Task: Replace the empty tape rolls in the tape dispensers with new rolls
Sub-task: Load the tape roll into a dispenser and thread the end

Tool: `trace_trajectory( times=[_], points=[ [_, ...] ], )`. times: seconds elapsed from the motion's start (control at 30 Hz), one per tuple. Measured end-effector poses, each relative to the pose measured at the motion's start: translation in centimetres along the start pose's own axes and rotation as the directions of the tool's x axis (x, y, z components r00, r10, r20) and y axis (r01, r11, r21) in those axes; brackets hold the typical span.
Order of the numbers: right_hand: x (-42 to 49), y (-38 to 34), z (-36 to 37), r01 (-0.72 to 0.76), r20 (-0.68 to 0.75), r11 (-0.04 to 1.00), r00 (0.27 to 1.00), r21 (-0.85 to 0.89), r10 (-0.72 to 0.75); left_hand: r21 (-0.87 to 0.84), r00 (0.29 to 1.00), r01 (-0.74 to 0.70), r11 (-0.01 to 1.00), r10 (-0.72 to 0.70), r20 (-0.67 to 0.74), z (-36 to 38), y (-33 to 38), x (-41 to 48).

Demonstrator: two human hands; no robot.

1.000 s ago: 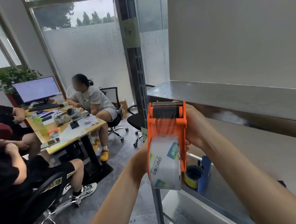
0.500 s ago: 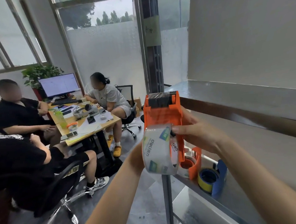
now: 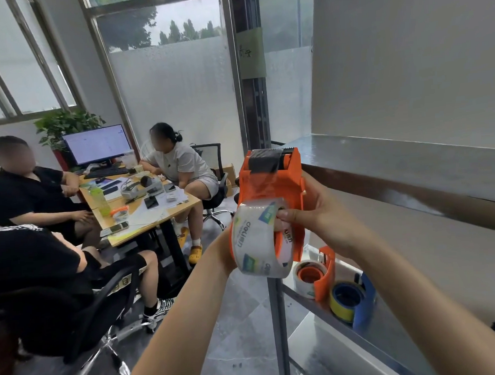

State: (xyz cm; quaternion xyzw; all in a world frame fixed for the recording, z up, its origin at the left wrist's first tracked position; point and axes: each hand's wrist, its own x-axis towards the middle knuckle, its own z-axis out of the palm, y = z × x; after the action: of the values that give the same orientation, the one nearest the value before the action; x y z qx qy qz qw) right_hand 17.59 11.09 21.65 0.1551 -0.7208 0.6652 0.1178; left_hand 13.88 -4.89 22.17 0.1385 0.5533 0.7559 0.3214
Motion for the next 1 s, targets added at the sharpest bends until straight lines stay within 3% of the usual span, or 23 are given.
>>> trace_trajectory(
  times=[0.07,0.1,0.23,0.33,0.4,0.53,0.63,0.73,1.0],
  points=[
    [0.0,0.3,-0.1,0.003,-0.036,0.998,0.999,-0.056,-0.005,-0.048,0.991,0.004,0.999,0.002,0.137,0.1,0.4,0.0],
    [0.0,0.3,-0.1,0.008,-0.048,0.997,0.999,-0.072,-0.011,-0.038,0.991,-0.001,0.999,0.006,0.133,-0.1,0.5,0.4],
    [0.0,0.0,-0.7,0.042,-0.11,0.986,0.992,-0.16,-0.06,0.09,0.991,-0.13,0.987,0.128,0.025,-1.2,-0.3,0.8],
    [0.2,-0.7,-1.6,0.051,-0.185,0.96,0.977,-0.275,-0.105,0.072,0.95,-0.28,0.957,0.287,-0.121,-2.0,-0.5,1.4],
    [0.3,-1.4,-2.2,0.037,-0.232,0.939,0.965,-0.341,-0.123,0.068,0.936,-0.329,0.942,0.335,-0.112,-2.3,-0.3,1.4],
    [0.5,-2.5,-2.8,-0.01,-0.318,0.909,0.938,-0.418,-0.136,0.255,0.943,-0.328,0.909,0.33,0.037,-1.8,-0.1,1.4],
    [0.6,-3.0,-2.6,-0.025,-0.341,0.884,0.927,-0.467,-0.154,0.337,0.942,-0.318,0.886,0.335,0.008,-0.6,-0.8,1.8],
    [0.4,-3.4,-2.6,-0.019,-0.354,0.88,0.92,-0.475,-0.171,0.296,0.928,-0.346,0.89,0.372,-0.035,-0.4,-1.1,2.2],
    [-0.3,-3.2,-2.6,-0.027,-0.4,0.864,0.894,-0.503,-0.205,0.204,0.925,-0.375,0.904,0.381,0.013,-0.2,-1.1,2.5]
  ],
)
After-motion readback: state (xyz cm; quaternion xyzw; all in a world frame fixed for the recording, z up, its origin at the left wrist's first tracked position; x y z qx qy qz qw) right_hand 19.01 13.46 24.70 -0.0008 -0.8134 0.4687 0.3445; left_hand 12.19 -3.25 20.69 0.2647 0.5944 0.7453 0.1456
